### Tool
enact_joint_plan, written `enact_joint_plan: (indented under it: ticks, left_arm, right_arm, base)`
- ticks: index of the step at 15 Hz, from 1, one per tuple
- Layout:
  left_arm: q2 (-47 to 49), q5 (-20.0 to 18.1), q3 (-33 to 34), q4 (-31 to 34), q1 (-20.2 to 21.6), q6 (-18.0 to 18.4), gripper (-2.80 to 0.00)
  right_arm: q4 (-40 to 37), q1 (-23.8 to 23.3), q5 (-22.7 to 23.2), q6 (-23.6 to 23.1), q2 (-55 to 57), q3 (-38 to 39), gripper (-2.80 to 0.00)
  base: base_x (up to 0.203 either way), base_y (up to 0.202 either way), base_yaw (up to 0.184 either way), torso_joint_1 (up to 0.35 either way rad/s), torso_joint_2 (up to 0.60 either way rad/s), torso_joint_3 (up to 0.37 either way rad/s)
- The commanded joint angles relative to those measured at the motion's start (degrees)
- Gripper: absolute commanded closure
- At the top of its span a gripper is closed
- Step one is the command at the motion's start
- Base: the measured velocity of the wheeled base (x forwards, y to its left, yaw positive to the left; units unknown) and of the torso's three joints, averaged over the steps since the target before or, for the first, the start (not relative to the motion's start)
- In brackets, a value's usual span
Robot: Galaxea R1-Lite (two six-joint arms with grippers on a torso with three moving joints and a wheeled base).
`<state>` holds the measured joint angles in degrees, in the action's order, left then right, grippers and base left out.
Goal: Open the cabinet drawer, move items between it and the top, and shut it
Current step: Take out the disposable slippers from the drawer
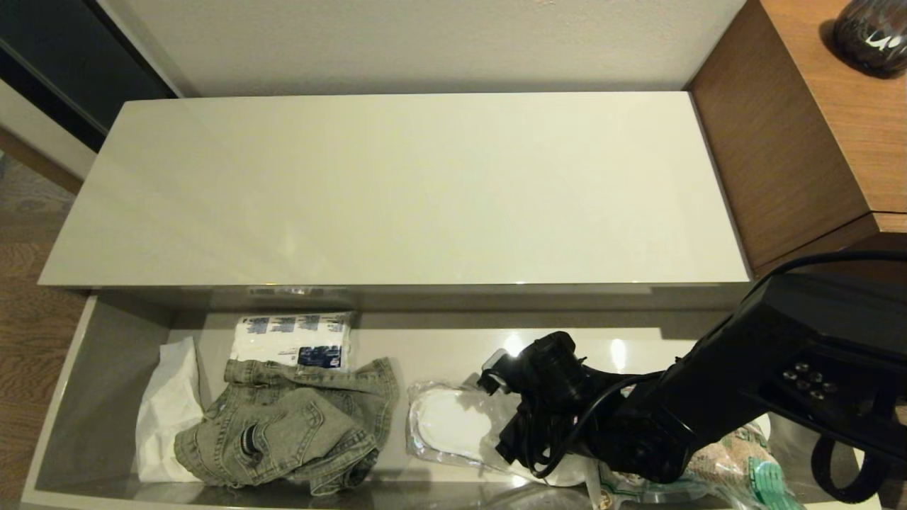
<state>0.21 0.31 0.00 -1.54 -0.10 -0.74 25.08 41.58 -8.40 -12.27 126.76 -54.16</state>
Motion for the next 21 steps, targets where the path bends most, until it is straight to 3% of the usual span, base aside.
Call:
enact_joint_plan:
  ticks: [1,21]
  left_arm:
    - [-0.03,0.04,0.09,-0.05,0.01,-0.05,0.00]
    - [-0.03,0.04,0.09,-0.05,0.01,-0.05,0.00]
  right_arm:
    - [0.30,-0.09,-0.04,-0.13,1.36,-0.30,-2.80]
    - [3.14,-0.36,2.95,0.49,8.15,-1.21,-2.80]
  base:
    - [0.000,0.000,0.000,0.000,0.00,0.000]
    - [0.000,0.000,0.000,0.000,0.00,0.000]
